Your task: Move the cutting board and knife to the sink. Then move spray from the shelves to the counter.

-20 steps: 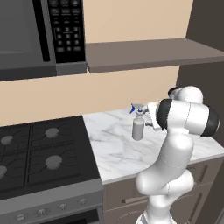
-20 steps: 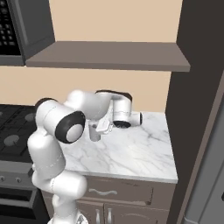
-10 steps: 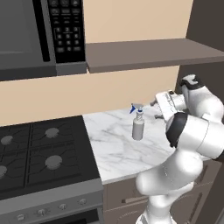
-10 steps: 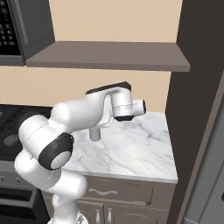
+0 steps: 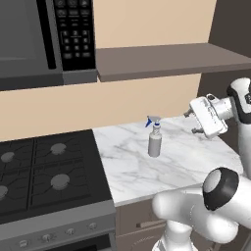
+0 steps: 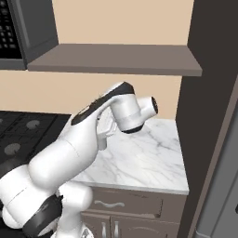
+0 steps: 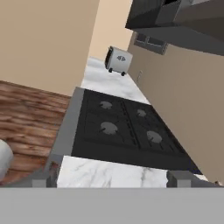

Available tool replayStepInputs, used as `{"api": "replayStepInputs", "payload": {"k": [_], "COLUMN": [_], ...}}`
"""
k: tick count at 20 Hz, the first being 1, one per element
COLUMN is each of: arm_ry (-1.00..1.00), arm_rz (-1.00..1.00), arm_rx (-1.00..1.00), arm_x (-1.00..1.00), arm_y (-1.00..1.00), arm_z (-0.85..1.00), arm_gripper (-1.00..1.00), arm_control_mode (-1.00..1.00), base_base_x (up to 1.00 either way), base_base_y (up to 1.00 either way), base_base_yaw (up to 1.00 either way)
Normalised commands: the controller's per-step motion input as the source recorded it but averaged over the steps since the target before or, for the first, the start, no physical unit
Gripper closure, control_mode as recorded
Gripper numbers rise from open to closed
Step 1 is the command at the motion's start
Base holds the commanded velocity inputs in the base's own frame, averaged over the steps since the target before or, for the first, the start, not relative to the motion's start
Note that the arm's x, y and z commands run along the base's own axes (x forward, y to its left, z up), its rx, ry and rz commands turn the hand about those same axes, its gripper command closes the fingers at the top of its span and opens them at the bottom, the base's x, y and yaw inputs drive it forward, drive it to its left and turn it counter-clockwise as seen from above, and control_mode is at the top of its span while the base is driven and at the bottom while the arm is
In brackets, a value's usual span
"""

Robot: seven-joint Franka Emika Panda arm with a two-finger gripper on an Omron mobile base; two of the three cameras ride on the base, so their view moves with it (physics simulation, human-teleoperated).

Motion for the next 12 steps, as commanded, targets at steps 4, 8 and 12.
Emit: {"api": "replayStepInputs", "payload": {"k": [4,8,12], "arm_ry": [0.0,0.0,-0.04], "arm_rz": [0.0,-0.01,-0.02], "arm_rx": [-0.09,-0.09,-0.09], "arm_x": [-1.0,-1.0,-1.0], "arm_y": [0.0,0.0,0.0], "arm_z": [0.51,0.51,0.56], "arm_gripper": [-1.0,-1.0,-1.0], "arm_control_mode": [-1.0,-1.0,-1.0], "base_base_x": [0.0,0.0,0.0], "base_base_y": [0.0,0.0,0.0], "base_base_yaw": [0.0,0.0,0.0]}}
